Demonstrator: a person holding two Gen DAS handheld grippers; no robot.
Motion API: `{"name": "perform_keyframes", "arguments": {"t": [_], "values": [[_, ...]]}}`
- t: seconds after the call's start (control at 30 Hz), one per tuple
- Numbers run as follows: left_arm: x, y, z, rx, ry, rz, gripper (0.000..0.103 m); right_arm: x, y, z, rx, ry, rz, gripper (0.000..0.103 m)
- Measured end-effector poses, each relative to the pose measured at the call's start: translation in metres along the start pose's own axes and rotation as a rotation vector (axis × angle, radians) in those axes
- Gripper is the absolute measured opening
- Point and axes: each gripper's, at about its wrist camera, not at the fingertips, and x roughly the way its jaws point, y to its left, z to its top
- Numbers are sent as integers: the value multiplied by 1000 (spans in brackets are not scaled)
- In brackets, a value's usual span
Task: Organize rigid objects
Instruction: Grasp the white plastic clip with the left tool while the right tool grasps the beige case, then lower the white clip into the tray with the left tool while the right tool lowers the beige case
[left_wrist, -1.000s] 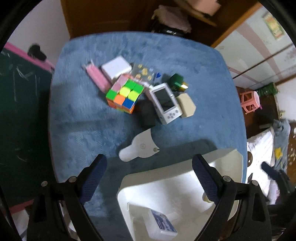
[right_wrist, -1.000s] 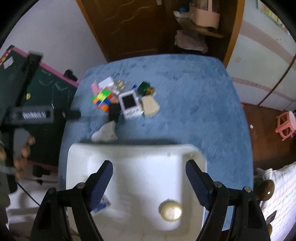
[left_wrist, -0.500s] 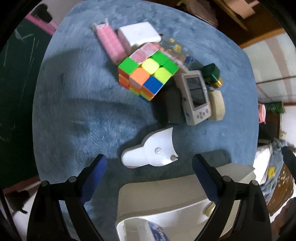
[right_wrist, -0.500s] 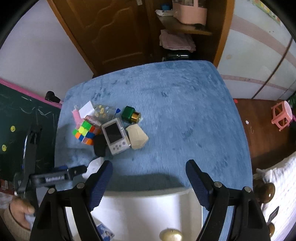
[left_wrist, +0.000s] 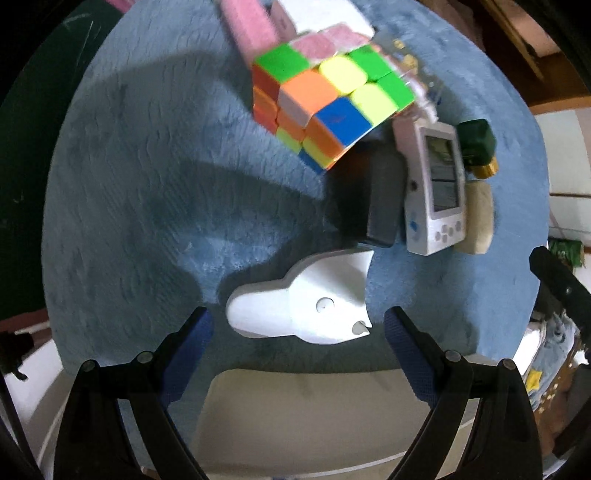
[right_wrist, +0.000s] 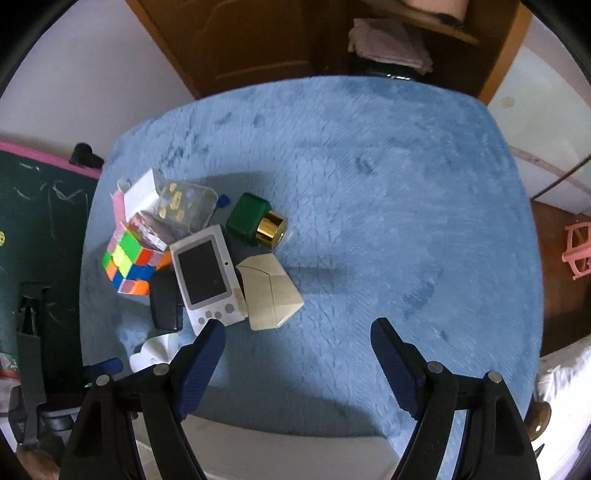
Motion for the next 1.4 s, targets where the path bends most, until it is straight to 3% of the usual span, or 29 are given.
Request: {"name": "perform_keyframes", "arguments": {"t": [0.4,0.63,0.77,1.1,1.23,1.3,1.4], "values": [[27,-6,-6,-79,-20,67,94,33,-1,9,-22,67,37,82],[34,4,5,-135,-20,63,93,51,-1,20,-4,107,49,82],[36,6,10,-126,-6,94,88,64,6,25,-18,132,34,82],[33,22,39,-132,39,94,85,78,6,34,-22,138,60,69],[34,24,49,-119,39,112,85,75,0,36,-57,133,11,67],[32,25,46,-108,37,127,85,81,0,35,-74,153,-34,58],[32,25,50,-93,33,143,85,85,5,29,-111,152,-81,58]]}}
